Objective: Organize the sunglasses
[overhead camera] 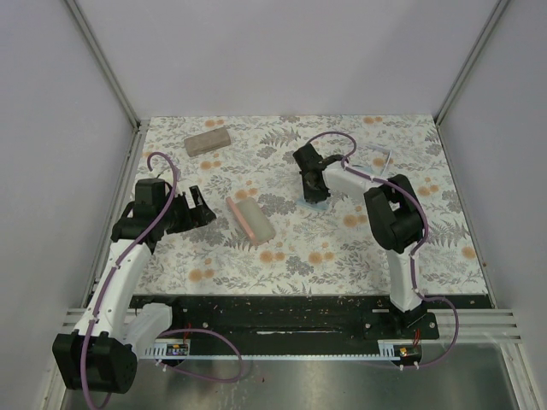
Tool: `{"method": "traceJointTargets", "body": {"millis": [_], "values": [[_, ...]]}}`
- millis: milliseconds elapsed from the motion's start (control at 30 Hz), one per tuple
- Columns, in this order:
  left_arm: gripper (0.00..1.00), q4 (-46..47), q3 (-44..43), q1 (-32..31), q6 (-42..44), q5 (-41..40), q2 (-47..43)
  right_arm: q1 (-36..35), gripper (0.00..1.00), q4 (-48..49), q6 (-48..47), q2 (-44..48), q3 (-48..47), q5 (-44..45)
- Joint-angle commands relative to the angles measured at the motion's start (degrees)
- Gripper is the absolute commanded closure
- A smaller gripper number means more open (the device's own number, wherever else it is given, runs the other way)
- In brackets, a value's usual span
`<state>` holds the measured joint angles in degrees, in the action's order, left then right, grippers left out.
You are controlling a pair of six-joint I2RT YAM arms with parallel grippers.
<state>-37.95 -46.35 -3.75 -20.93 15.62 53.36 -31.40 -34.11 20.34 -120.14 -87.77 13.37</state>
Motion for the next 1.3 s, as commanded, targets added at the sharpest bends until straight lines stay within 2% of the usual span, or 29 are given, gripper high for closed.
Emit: {"method": "traceJointTargets", "body": {"millis": [0,100,200,467,667,767,900,1000,1167,1233,1267], "values": [[0.12,1.30,-0.06,-0.03,0.01,-0.06,-0.54,-0.42,0.80,-1.14,-1.00,0.25,-1.27,2.45],[0.12,1.30,-0.15,-0.12,-0.16,-0.32,-0.54,-0.42,0.95,-1.84,-0.83,1.65,-1.18,2.37],[0.12,1.30,0.03,-0.03,-0.34,-0.67,-0.54,-0.42,1.00,-2.28,-0.56,4.99,-0.48,1.14],[0.12,1.30,0.03,-0.21,-0.61,-0.50,0.16,-0.86,1.00,-1.49,0.84,13.60,0.84,-9.22],[0.12,1.57,0.21,-0.21,-0.69,-0.06,0.60,-5.42,1.00,1.58,-1.79,18.09,3.21,-18.27],[0.12,1.57,0.21,-0.64,-0.69,0.29,0.86,-5.69,0.96,2.64,-2.14,21.42,7.59,-20.22],[0.12,1.83,0.38,-2.31,-0.61,0.55,0.95,-5.61,0.88,2.56,0.48,25.82,16.46,-15.13],[0.12,1.92,0.12,-4.77,-0.34,1.17,1.83,-5.52,0.93,3.87,3.56,28.28,22.88,-13.63],[0.12,2.18,-0.24,-13.72,-2.53,-2.16,1.75,-5.43,0.83,9.40,7.52,32.33,32.38,-17.67],[0.12,3.06,-0.15,-17.59,-4.20,-3.57,1.66,-5.60,0.72,10.90,8.40,33.73,35.02,-18.20],[0.12,3.58,-0.23,-19.70,-5.17,-4.36,1.83,-5.52,0.75,11.51,8.58,34.35,35.99,-18.37]]}}
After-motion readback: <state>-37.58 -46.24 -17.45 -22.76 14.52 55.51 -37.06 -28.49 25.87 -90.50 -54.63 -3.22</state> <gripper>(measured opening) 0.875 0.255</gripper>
